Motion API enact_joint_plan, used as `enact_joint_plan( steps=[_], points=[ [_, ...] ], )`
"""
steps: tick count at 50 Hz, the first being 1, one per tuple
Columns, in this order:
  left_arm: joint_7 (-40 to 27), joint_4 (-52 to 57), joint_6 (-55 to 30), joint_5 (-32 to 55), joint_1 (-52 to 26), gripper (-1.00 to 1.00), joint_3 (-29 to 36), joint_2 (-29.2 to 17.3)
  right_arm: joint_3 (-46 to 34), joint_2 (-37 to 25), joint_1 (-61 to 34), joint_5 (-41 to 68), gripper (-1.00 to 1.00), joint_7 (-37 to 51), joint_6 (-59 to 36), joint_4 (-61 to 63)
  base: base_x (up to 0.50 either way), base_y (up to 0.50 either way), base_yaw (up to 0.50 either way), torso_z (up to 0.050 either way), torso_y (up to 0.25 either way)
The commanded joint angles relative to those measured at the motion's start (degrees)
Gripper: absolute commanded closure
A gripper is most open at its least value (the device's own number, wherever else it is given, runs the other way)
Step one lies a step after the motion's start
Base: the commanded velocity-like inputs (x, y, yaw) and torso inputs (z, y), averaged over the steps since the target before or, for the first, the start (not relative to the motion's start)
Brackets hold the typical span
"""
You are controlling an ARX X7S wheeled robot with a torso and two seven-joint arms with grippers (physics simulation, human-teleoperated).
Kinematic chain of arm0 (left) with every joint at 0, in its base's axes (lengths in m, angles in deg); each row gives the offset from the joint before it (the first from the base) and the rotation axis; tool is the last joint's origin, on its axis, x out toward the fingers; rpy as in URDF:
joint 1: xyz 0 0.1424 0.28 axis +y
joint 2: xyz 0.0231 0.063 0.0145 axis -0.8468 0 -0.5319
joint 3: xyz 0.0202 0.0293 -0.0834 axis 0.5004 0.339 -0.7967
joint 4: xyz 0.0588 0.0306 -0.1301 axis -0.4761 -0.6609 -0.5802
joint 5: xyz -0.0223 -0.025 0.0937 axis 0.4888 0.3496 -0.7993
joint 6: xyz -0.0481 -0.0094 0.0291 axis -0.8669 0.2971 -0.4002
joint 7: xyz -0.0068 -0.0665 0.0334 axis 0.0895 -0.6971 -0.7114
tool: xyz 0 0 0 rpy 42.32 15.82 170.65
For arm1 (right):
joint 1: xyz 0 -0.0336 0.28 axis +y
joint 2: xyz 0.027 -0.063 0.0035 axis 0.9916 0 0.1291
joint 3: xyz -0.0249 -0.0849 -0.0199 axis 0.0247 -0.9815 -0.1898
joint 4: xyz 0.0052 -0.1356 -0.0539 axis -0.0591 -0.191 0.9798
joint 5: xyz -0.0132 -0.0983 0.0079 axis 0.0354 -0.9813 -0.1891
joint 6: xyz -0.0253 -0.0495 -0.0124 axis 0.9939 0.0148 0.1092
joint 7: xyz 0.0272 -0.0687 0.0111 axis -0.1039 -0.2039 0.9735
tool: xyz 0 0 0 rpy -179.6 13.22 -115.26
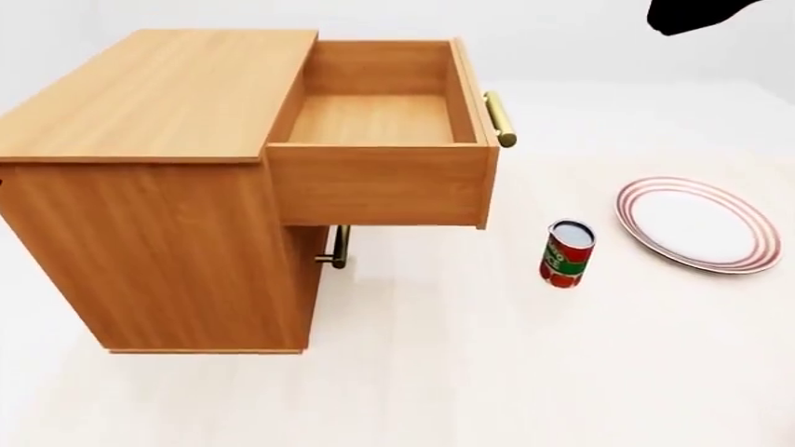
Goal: Put the bowl in the top drawer of the cabinet.
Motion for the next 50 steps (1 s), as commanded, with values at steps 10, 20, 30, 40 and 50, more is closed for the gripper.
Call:
enact_joint_plan(
  steps=[10,20,30,40,50],
  points=[
    [0.2,-0.1,0.4,-0.5,-0.2,-1.00,0.4,0.1,-2.0,-1.5,-1.9,0.1,-1.00,0.7,0.6,-2.0,0.07,0.01,0.00,0.000,0.001],
    [-0.2,-0.1,0.8,0.6,0.1,-1.00,-0.1,-0.4,-6.5,-7.7,-7.1,10.9,-1.00,8.3,-4.3,-11.5,0.00,0.00,0.00,0.000,0.000],
    [-0.8,-0.1,1.4,2.1,0.1,-1.00,-0.5,-1.1,-21.6,-19.7,-19.4,20.1,-1.00,9.7,-7.9,-19.9,0.00,0.00,0.00,0.000,0.000],
    [-1.3,-0.1,2.0,2.6,-0.5,-1.00,0.1,-1.5,-48.5,-28.8,-34.9,17.1,-1.00,-3.2,-8.0,-20.3,0.00,0.00,0.00,0.000,0.000],
    [-0.7,0.1,1.9,1.8,-0.2,-1.00,0.0,-0.8,-63.3,-33.2,-39.6,8.7,-1.00,-14.8,-7.8,-16.9,0.00,0.00,0.00,0.000,0.000]
  ],
)
